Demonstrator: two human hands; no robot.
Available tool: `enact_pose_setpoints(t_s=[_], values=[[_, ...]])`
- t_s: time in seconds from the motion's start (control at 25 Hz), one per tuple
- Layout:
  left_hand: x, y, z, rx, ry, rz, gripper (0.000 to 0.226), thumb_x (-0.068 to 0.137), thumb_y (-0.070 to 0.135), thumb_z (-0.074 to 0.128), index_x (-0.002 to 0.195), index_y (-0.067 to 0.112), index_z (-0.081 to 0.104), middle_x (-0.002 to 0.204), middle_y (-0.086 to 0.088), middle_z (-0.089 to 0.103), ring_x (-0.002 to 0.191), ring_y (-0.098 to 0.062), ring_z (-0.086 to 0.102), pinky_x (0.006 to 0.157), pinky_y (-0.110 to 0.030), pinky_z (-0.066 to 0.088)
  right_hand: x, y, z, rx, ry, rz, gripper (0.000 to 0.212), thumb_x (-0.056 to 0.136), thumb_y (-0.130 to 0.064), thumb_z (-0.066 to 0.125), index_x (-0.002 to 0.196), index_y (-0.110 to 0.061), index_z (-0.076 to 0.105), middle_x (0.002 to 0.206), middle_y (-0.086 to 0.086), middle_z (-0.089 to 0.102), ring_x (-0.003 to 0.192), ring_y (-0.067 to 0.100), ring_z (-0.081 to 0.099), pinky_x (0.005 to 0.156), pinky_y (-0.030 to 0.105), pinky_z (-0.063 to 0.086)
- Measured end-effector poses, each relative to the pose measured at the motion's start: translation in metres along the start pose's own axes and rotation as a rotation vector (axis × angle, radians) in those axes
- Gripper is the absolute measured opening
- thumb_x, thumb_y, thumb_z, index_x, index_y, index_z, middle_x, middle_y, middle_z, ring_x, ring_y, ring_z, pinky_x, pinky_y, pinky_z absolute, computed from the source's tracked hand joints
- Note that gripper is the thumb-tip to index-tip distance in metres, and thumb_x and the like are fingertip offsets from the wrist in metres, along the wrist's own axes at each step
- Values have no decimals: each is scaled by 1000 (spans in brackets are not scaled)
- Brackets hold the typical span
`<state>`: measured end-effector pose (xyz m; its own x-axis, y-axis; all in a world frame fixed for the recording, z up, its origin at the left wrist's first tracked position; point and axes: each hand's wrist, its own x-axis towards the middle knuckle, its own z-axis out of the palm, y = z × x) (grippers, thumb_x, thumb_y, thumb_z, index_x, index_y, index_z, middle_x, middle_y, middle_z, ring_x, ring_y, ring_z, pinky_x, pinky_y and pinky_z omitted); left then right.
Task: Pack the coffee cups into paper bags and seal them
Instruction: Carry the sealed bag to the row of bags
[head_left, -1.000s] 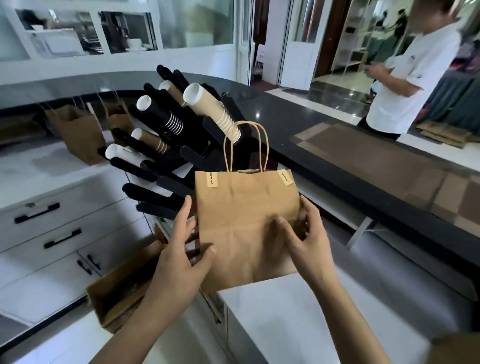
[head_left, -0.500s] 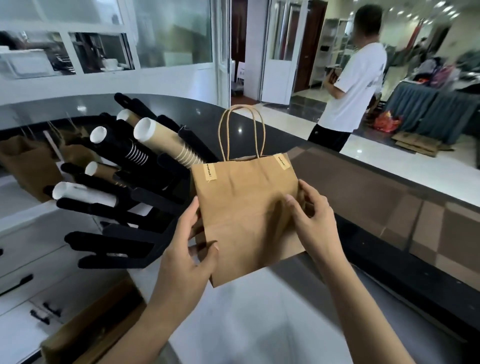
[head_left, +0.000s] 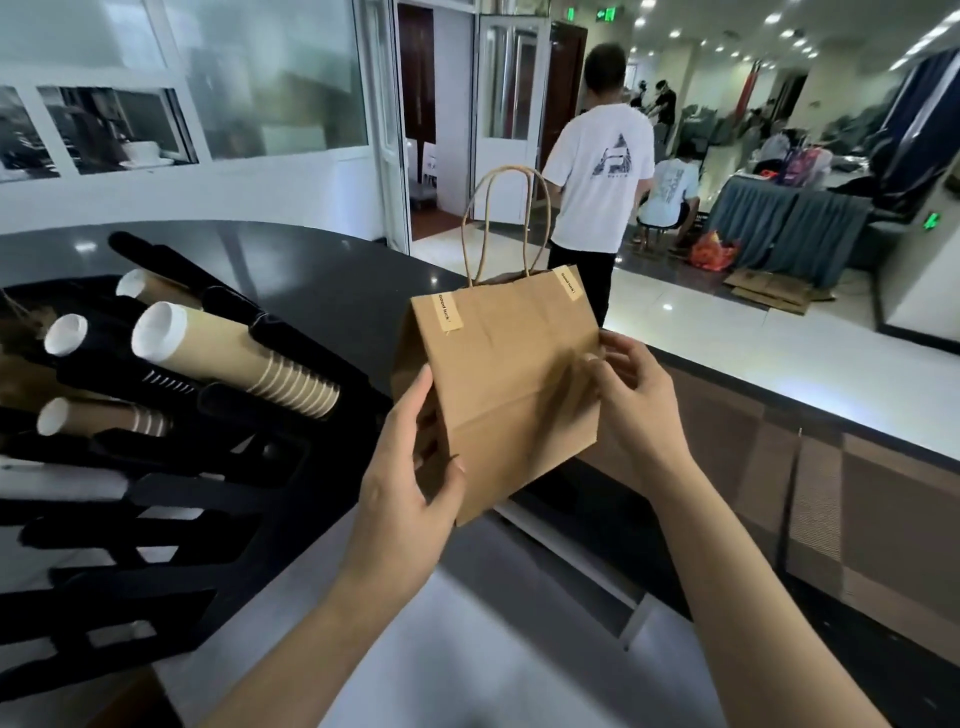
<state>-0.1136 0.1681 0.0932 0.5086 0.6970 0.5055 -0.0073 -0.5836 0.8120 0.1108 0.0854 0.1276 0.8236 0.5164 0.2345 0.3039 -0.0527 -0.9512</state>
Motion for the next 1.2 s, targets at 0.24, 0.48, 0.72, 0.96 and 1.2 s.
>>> enact_pose_setpoints(t_s=[0.24,0.48,0.72,0.96,1.2], values=[[43,-27,48,-20,-73,11,86,90,-5,66,156,36,29,151,19,42,143,-12,42,115,-43,43,55,24,-4,47,77,120,41,95,-27,67,136,-24,62,118,-4,68,113,12,64,104,42,52],[70,-51,89,-6,-97,32,83,90,-4,68,157,29,30,151,14,41,143,-15,41,114,-45,43,93,47,0,90,127,195,44,94,-23,68,136,-14,58,122,-5,64,120,13,61,108,40,50],[91,-70,118,52,-79,105,83,87,-8,70,155,19,33,155,2,40,146,-20,38,115,-47,41,114,63,9,65,81,194,50,95,-21,65,144,-22,55,137,-3,61,124,10,59,109,45,49],[102,-75,134,40,-110,110,85,84,-7,72,156,17,31,156,1,37,146,-18,38,111,-47,46,112,73,17,28,26,175,46,100,-18,58,146,-23,50,139,-2,58,92,-12,66,97,45,58],[115,-84,149,13,-191,63,95,85,-6,69,160,26,20,164,8,24,151,-13,26,111,-51,46,120,87,23,21,8,206,43,103,-10,48,144,-20,53,122,1,66,80,18,69,91,39,57]])
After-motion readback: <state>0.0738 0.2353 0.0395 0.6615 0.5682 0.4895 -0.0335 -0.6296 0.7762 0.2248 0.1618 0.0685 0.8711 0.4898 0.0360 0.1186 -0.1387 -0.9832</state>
